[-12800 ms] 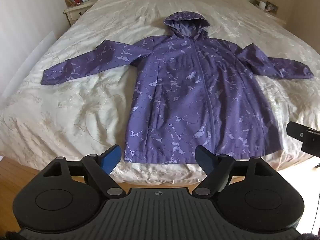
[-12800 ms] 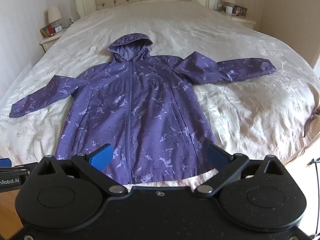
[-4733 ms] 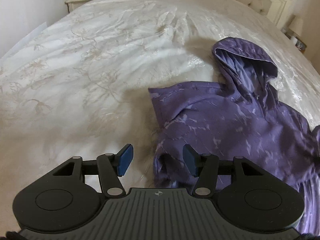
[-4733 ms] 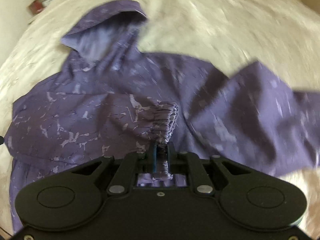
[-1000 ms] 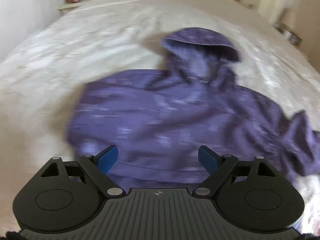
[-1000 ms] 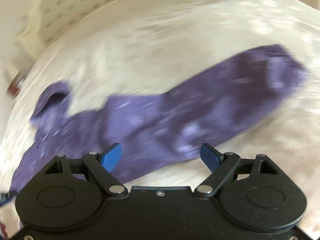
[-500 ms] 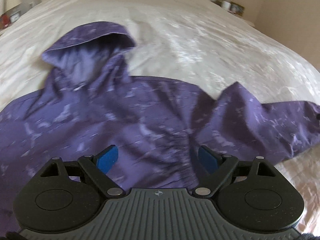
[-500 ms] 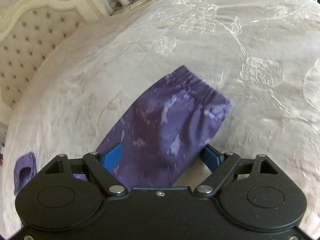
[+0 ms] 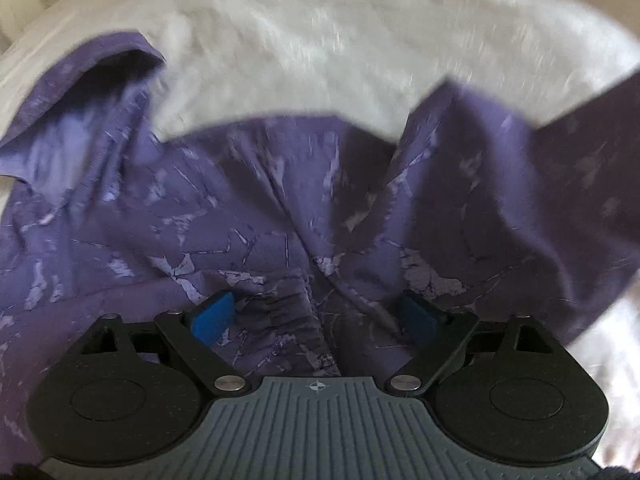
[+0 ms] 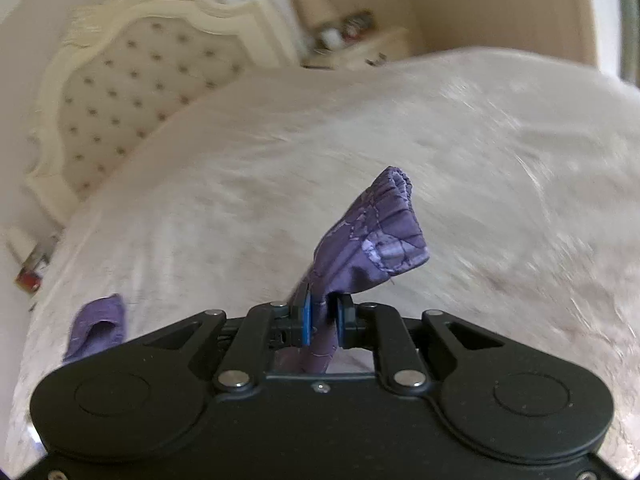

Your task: Fold large clothes

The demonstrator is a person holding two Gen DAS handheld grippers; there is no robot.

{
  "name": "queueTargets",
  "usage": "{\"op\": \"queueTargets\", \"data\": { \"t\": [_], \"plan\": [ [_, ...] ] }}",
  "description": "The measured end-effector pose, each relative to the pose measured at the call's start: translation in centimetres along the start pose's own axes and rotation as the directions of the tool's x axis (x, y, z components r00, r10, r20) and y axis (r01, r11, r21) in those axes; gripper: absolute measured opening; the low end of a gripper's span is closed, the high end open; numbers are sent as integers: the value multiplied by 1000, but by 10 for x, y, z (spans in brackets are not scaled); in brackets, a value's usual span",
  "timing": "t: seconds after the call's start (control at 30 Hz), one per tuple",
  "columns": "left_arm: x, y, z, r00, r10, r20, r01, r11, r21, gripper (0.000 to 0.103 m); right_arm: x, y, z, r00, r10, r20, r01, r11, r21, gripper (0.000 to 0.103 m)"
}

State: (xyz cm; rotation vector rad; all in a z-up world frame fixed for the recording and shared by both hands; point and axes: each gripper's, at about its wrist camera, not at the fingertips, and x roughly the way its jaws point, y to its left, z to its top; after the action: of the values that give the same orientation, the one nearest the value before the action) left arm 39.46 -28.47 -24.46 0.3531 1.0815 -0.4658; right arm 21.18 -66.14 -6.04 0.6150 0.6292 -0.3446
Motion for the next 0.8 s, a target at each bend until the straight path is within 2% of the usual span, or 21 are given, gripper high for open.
{"op": "queueTargets", "data": {
  "t": [0.07, 0.17, 0.2, 0.33, 0.43, 0.53, 0.63, 0.7, 0.8],
  "plan": [
    [12, 2, 6, 999, -8, -44, 8, 1000, 4, 100, -6, 23, 2, 999, 37, 9, -37, 998, -43, 20],
    [9, 12, 12, 997, -56, -51, 56, 998, 3, 101, -13, 61, 1, 996, 94, 9, -92, 989, -112, 20],
    [2, 17, 12, 997, -71, -40, 71, 997, -1, 100, -13, 75, 2, 993, 118, 4, -117, 985, -131, 20],
    [-50, 57, 2, 987, -124, 99, 132, 988, -85, 100, -9, 134, -11, 976, 218, -25, -219, 954, -205, 20],
    [-86, 100, -18, 977, -134, 166, 163, 971, -176, 100, -6, 185, -27, 951, 302, -69, -310, 917, -251, 20],
    [-111, 147, -46, 973, -127, 193, 178, 944, -278, 100, 1, 234, -50, 919, 376, -117, -393, 870, -298, 20],
    [-127, 189, -73, 977, -100, 188, 163, 920, -357, 100, 14, 279, -77, 887, 426, -179, -462, 824, -328, 20],
    [-138, 218, -92, 981, -76, 180, 143, 906, -398, 100, 27, 309, -102, 856, 464, -226, -516, 788, -336, 20],
    [-151, 258, -122, 986, -34, 162, 105, 885, -453, 100, 48, 351, -137, 823, 487, -293, -566, 743, -357, 20]
  ]
}}
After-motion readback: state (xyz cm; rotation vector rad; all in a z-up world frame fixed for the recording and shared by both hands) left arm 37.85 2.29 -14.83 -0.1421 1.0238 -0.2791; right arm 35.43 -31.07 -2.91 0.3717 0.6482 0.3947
